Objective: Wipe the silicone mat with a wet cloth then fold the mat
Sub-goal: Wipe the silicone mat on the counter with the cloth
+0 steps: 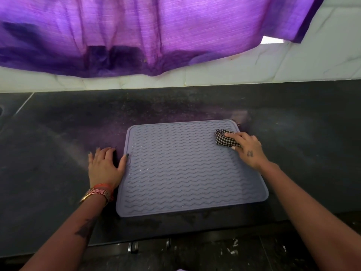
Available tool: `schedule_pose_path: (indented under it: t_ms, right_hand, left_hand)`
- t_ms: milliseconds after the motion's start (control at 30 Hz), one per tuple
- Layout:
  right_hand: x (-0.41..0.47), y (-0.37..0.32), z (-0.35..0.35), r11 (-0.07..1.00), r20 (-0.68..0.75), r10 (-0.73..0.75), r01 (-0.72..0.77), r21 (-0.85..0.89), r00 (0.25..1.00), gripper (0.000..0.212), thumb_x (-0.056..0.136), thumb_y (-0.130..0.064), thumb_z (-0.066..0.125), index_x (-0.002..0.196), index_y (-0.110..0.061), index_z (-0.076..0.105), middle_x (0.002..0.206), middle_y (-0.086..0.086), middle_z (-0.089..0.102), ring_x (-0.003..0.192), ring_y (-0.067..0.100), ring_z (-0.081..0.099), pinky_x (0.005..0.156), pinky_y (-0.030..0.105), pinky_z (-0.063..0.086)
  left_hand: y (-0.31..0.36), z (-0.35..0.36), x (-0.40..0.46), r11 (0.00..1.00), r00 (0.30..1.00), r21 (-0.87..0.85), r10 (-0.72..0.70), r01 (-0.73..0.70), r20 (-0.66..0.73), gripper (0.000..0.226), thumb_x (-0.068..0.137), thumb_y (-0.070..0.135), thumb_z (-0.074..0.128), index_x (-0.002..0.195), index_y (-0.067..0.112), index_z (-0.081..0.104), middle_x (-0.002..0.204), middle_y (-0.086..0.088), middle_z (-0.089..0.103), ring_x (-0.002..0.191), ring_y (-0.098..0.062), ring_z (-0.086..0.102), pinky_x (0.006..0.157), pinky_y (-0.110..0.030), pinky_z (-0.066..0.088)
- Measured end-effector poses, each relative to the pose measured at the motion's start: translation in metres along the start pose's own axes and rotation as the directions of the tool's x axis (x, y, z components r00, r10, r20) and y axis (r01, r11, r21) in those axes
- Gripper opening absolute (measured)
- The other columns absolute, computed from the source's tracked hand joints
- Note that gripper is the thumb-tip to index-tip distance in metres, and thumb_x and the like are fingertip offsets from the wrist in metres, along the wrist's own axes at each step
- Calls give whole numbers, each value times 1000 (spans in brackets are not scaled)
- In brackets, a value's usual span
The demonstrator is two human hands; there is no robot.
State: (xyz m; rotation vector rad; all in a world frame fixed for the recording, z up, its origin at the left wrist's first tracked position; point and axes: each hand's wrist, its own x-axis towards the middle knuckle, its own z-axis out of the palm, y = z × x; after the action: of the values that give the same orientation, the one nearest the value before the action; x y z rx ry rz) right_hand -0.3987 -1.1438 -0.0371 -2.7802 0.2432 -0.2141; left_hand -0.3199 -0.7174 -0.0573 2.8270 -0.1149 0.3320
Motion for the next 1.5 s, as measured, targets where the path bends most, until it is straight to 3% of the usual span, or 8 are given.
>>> schedule_pose_path:
  t_ms: [167, 367, 500, 667, 833, 1000, 1133, 1500]
  right_hand:
    - [6, -2, -8, 998, 92, 28, -33, 51, 995, 48, 92, -12, 51, 134, -33, 45, 132, 6, 48, 116, 35, 41, 103, 47, 31]
    - [-28, -11, 5, 1000, -42, 25, -25, 10, 999, 47, 90, -12, 54, 132, -32, 48, 132, 4, 48, 111, 34, 43, 97, 48, 33]
    - [-16, -7, -12, 986, 83, 30, -43, 159, 996, 48, 90, -10, 54, 131, -33, 49, 132, 4, 49, 119, 33, 43, 105, 51, 32]
    - [-50, -5, -3, 997, -56, 74, -74, 5, 996, 46, 90, -14, 54, 132, -33, 47, 132, 3, 48, 113, 33, 42, 98, 48, 32]
    - [-38, -4, -14, 991, 71, 81, -88, 98, 994, 46, 91, -14, 52, 131, -35, 47, 134, 2, 46, 119, 31, 40, 104, 48, 29]
    - [-70, -10, -2, 999, -77, 40, -40, 2, 996, 46, 89, -12, 56, 132, -29, 50, 131, 5, 50, 108, 35, 45, 92, 48, 35]
    - [-60, -10, -12, 996, 26, 60, -61, 67, 998, 47, 90, -13, 54, 131, -34, 48, 131, 1, 48, 114, 30, 42, 98, 46, 31]
    - [-98, -18, -10, 997, -58, 25, -20, 72, 998, 47, 87, -12, 59, 128, -34, 52, 127, 0, 53, 106, 29, 47, 87, 39, 35]
  left_hand:
    - [0, -2, 0, 1000, 1000, 3, 6, -6, 5, 65, 81, 54, 39, 117, 4, 58, 126, -18, 57, 130, -37, 38, 115, -49, 12]
    - [1, -3, -2, 1000, 1000, -7, 11, -11, -3, 65, 81, 52, 39, 118, 2, 58, 126, -19, 56, 130, -38, 38, 115, -49, 12]
    - [1, -3, -2, 1000, 1000, -8, 11, -11, 7, 68, 81, 54, 37, 120, 3, 57, 128, -19, 55, 131, -38, 37, 116, -50, 12]
    - [0, -2, -1, 1000, 1000, 2, 15, -15, 5, 67, 80, 54, 37, 118, 2, 58, 125, -20, 56, 129, -39, 39, 115, -51, 14]
    - [2, -4, -2, 1000, 1000, 1, 16, -16, 0, 68, 80, 54, 37, 117, 1, 58, 125, -21, 57, 128, -40, 40, 114, -52, 15]
    - [1, -3, -2, 1000, 1000, 0, 14, -14, 1, 68, 80, 54, 36, 118, 1, 57, 126, -21, 56, 130, -40, 38, 115, -51, 14]
    - [0, -2, -2, 1000, 1000, 13, 24, -24, -3, 68, 81, 55, 36, 116, 0, 58, 125, -21, 57, 128, -41, 39, 114, -52, 16]
    - [0, -1, -2, 1000, 1000, 6, 21, -21, -1, 70, 81, 55, 35, 117, 1, 57, 126, -21, 56, 130, -40, 39, 114, -52, 15]
